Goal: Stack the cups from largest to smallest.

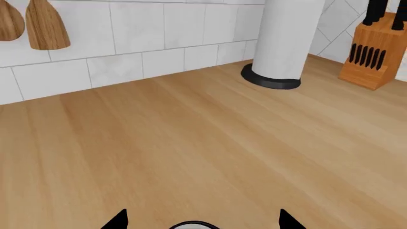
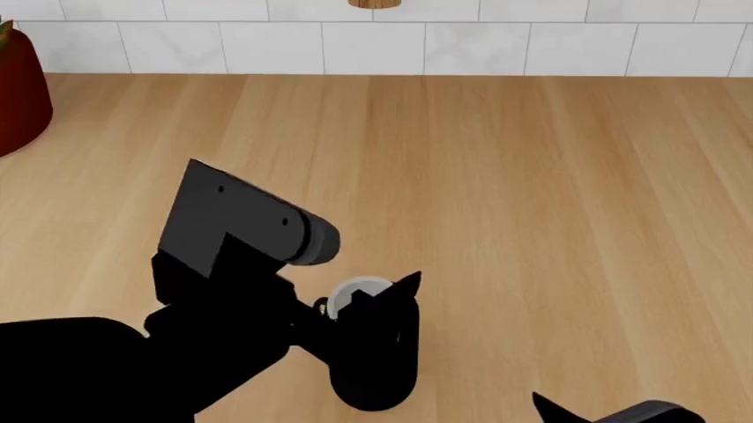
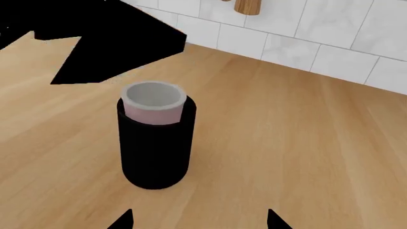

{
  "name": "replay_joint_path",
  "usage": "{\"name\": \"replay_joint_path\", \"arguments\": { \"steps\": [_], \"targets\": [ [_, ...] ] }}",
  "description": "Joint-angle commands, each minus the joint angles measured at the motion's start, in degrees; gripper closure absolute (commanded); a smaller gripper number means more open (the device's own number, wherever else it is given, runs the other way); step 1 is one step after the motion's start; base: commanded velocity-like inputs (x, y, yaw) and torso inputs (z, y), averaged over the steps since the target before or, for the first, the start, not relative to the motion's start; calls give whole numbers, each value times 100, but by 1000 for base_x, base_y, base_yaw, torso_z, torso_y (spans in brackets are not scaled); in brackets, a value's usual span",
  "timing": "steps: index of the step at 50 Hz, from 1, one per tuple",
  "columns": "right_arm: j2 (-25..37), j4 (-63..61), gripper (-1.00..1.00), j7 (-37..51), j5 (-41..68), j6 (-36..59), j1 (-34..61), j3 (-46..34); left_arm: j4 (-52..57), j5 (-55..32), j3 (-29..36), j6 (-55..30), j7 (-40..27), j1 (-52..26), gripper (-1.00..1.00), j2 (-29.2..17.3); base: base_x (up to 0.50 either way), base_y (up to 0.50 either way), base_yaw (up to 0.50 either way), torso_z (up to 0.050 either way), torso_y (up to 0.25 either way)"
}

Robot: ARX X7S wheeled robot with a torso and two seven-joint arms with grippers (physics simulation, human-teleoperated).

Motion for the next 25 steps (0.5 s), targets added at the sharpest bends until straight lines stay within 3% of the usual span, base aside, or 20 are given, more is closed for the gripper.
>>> {"name": "replay_joint_path", "arguments": {
  "steps": [1,11,18,21,25],
  "targets": [
    [14,-309,-100,-12,-3,264,-50,120,986,-1012,-539,-301,-705,-91,-100,-407,0,0,0,0,0],
    [-68,-301,-100,197,144,293,17,348,2041,-2068,-1212,-321,-1430,19,-100,-1440,0,0,0,0,0],
    [-119,-327,-100,335,197,359,105,356,2793,-1645,-1693,103,-1424,1289,-100,-2228,0,0,0,0,0],
    [-139,-304,-100,376,183,361,138,342,3121,-1652,-2025,247,-1581,1591,-100,-2678,0,0,0,0,0],
    [-191,-286,-100,472,149,388,213,296,3319,-1480,-2143,260,-1668,1783,-100,-2909,0,0,0,0,0]
  ]
}}
